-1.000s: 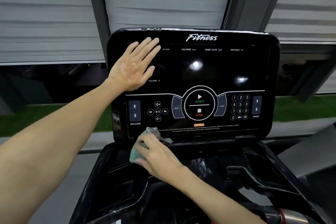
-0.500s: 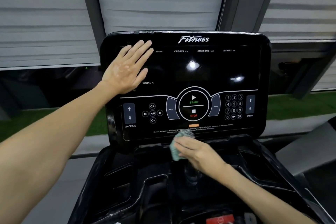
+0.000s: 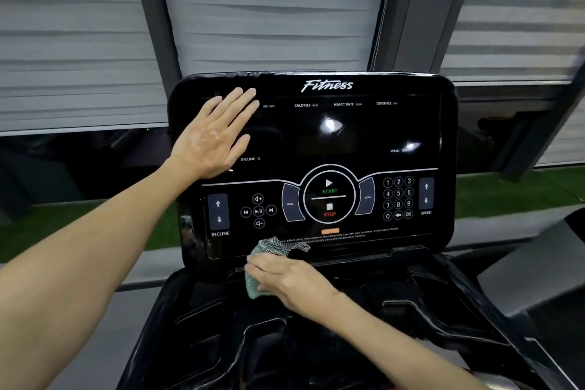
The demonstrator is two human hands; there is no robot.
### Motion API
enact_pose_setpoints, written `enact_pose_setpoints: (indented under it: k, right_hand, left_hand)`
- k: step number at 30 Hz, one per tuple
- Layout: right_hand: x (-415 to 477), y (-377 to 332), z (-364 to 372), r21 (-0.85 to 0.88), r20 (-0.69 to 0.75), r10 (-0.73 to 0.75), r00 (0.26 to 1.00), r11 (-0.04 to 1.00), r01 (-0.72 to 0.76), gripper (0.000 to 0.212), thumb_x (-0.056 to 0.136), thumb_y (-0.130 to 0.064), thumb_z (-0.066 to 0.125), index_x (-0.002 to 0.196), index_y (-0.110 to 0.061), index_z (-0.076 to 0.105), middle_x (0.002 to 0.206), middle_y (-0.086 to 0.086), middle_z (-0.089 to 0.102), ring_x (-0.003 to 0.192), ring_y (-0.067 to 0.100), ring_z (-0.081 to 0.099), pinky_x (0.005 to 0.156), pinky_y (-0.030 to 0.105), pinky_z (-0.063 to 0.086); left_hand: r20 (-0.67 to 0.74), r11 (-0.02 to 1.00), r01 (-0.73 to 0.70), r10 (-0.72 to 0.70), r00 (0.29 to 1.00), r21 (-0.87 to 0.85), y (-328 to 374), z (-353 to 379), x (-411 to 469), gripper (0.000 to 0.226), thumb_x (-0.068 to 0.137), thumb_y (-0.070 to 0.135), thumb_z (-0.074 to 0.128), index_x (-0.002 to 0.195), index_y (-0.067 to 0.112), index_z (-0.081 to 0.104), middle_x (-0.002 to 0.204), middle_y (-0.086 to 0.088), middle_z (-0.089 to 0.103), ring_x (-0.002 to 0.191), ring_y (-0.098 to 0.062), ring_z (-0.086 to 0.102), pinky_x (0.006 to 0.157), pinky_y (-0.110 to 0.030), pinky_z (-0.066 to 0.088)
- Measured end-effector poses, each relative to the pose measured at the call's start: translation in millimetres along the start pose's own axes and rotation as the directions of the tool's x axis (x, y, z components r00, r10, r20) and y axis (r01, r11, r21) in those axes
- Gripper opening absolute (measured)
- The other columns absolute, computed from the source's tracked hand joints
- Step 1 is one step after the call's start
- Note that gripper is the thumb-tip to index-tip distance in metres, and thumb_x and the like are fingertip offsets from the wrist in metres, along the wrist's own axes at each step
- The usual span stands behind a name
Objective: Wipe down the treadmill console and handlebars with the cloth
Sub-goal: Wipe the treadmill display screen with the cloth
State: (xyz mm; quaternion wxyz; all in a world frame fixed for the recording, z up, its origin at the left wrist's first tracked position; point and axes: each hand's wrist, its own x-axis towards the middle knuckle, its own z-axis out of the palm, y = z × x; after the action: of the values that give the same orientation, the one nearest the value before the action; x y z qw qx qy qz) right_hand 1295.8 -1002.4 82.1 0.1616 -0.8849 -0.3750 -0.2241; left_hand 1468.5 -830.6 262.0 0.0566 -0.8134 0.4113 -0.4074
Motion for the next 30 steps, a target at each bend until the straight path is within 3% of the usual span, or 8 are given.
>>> enact_pose_setpoints:
  k: [4, 9, 12, 16, 19, 23, 27, 30]
  right_hand:
    - [-46, 28, -26, -0.014, 0.051, 0.068, 0.996, 0.998, -0.067, 0.040, 0.088, -0.011, 0.066, 0.127, -0.006, 0.060, 0.131, 0.009, 0.060, 0.121, 0.021, 0.058, 0.104, 0.032, 0.044]
    - [-108, 56, -82, -0.082, 0.032, 0.235, 0.971, 0.969, -0.232, 0.046, 0.080, -0.005, 0.074, 0.124, -0.005, 0.063, 0.128, 0.007, 0.063, 0.119, 0.017, 0.058, 0.109, 0.020, 0.035]
    - [-127, 67, -96, -0.099, 0.023, 0.293, 0.956, 0.952, -0.289, 0.051, 0.075, 0.000, 0.079, 0.124, -0.005, 0.063, 0.127, 0.006, 0.063, 0.120, 0.013, 0.057, 0.108, 0.018, 0.035]
    - [-133, 62, -95, -0.163, -0.001, 0.282, 0.960, 0.947, -0.278, 0.047, 0.078, -0.004, 0.078, 0.123, -0.004, 0.062, 0.126, 0.006, 0.062, 0.117, 0.019, 0.059, 0.105, 0.025, 0.042]
    - [-117, 51, -78, -0.197, -0.019, 0.223, 0.975, 0.955, -0.222, 0.041, 0.083, -0.012, 0.074, 0.120, -0.002, 0.062, 0.124, 0.009, 0.063, 0.116, 0.022, 0.059, 0.101, 0.032, 0.047]
    - [-77, 37, -49, -0.180, 0.030, 0.130, 0.991, 0.976, -0.122, 0.036, 0.096, -0.020, 0.051, 0.125, 0.000, 0.057, 0.126, 0.010, 0.060, 0.119, 0.023, 0.055, 0.104, 0.033, 0.042]
    - [-79, 44, -49, -0.063, 0.056, 0.146, 0.988, 0.988, -0.142, 0.035, 0.095, -0.016, 0.055, 0.126, -0.001, 0.059, 0.128, 0.010, 0.061, 0.120, 0.024, 0.057, 0.104, 0.034, 0.044]
    - [-119, 68, -77, -0.127, 0.000, 0.187, 0.982, 0.974, -0.186, 0.033, 0.094, -0.013, 0.054, 0.125, -0.005, 0.062, 0.127, 0.007, 0.063, 0.119, 0.021, 0.059, 0.105, 0.030, 0.043]
  left_hand:
    - [0.022, 1.000, 0.004, -0.004, 1.000, -0.003, 1, 0, 1, 0.060, 0.101, 0.034, 0.033, 0.154, 0.006, 0.027, 0.163, -0.011, 0.020, 0.150, -0.029, 0.020, 0.119, -0.045, 0.020]
    - [0.004, 1.000, 0.017, -0.017, 1.000, 0.017, 11, -4, 2, 0.058, 0.100, 0.028, 0.037, 0.152, 0.003, 0.030, 0.161, -0.014, 0.024, 0.149, -0.032, 0.024, 0.117, -0.045, 0.021]
    - [-0.025, 0.998, -0.067, 0.067, 0.997, 0.005, 44, 0, 3, 0.059, 0.097, 0.028, 0.037, 0.150, 0.002, 0.034, 0.161, -0.014, 0.026, 0.148, -0.031, 0.026, 0.115, -0.046, 0.024]
    - [0.070, 0.978, -0.206, 0.208, 0.976, -0.035, 102, 26, -11, 0.062, 0.098, 0.031, 0.035, 0.153, 0.005, 0.027, 0.163, -0.010, 0.021, 0.149, -0.026, 0.024, 0.116, -0.042, 0.024]
    - [0.113, 0.980, -0.198, 0.201, 0.973, -0.036, 108, 33, -16, 0.059, 0.101, 0.032, 0.029, 0.155, 0.007, 0.023, 0.163, -0.007, 0.020, 0.150, -0.024, 0.023, 0.118, -0.041, 0.023]
    - [0.121, 0.980, -0.199, 0.201, 0.972, -0.029, 108, 32, -15, 0.059, 0.102, 0.032, 0.030, 0.155, 0.007, 0.023, 0.163, -0.007, 0.020, 0.150, -0.023, 0.023, 0.118, -0.040, 0.023]
    - [0.101, 0.980, -0.199, 0.200, 0.975, -0.022, 108, 31, -15, 0.060, 0.101, 0.032, 0.031, 0.155, 0.007, 0.024, 0.163, -0.008, 0.021, 0.149, -0.024, 0.024, 0.118, -0.040, 0.023]
    - [0.109, 0.982, -0.187, 0.189, 0.976, -0.028, 108, 31, -15, 0.059, 0.102, 0.032, 0.030, 0.155, 0.007, 0.023, 0.163, -0.008, 0.020, 0.150, -0.024, 0.023, 0.118, -0.040, 0.022]
